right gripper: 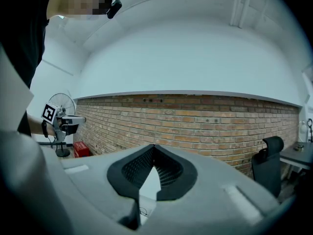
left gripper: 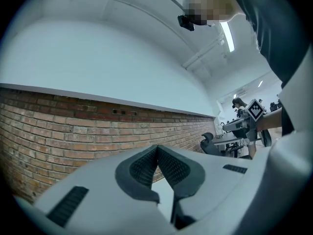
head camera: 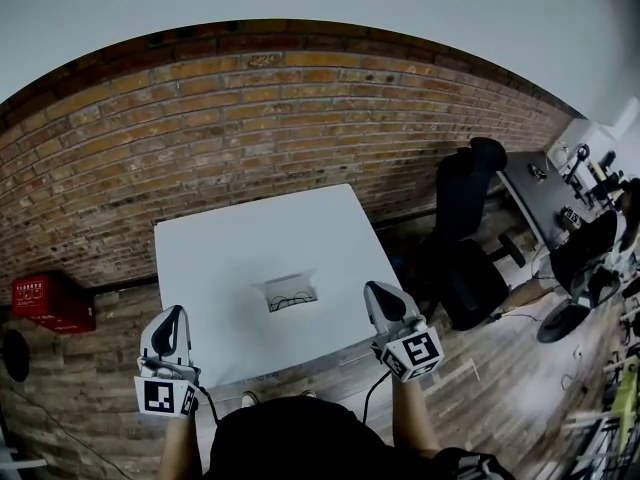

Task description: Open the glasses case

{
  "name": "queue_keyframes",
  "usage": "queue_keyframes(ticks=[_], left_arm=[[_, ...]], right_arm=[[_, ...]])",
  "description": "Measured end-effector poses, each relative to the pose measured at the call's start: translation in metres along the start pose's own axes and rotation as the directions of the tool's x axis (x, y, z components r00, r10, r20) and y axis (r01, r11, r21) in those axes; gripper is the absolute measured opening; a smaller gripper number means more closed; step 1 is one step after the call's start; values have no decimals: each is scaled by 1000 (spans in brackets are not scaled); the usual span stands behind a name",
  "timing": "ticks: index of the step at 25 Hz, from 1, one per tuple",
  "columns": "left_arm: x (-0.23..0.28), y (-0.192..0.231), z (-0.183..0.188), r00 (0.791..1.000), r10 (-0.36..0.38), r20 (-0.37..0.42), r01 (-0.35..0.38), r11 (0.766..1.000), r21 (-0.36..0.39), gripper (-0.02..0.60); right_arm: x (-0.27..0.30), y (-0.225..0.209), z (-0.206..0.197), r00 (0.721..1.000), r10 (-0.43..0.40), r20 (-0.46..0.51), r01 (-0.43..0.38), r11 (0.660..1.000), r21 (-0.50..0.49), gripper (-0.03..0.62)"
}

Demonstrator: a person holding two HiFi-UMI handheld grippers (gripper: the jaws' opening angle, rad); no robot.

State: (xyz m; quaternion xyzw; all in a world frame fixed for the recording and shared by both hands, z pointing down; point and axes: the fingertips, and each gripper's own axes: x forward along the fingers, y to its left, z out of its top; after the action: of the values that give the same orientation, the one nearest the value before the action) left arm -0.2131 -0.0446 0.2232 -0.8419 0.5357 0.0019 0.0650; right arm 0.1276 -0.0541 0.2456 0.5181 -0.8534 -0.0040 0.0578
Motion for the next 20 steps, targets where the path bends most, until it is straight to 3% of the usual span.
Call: queue_keyframes(ticks=[20], left_arm=[[-2, 1, -13, 1000, -17, -5, 17, 1000, -26, 6]], right_arm=[[-5, 11, -19, 999, -13, -36, 14, 1000, 15, 5]])
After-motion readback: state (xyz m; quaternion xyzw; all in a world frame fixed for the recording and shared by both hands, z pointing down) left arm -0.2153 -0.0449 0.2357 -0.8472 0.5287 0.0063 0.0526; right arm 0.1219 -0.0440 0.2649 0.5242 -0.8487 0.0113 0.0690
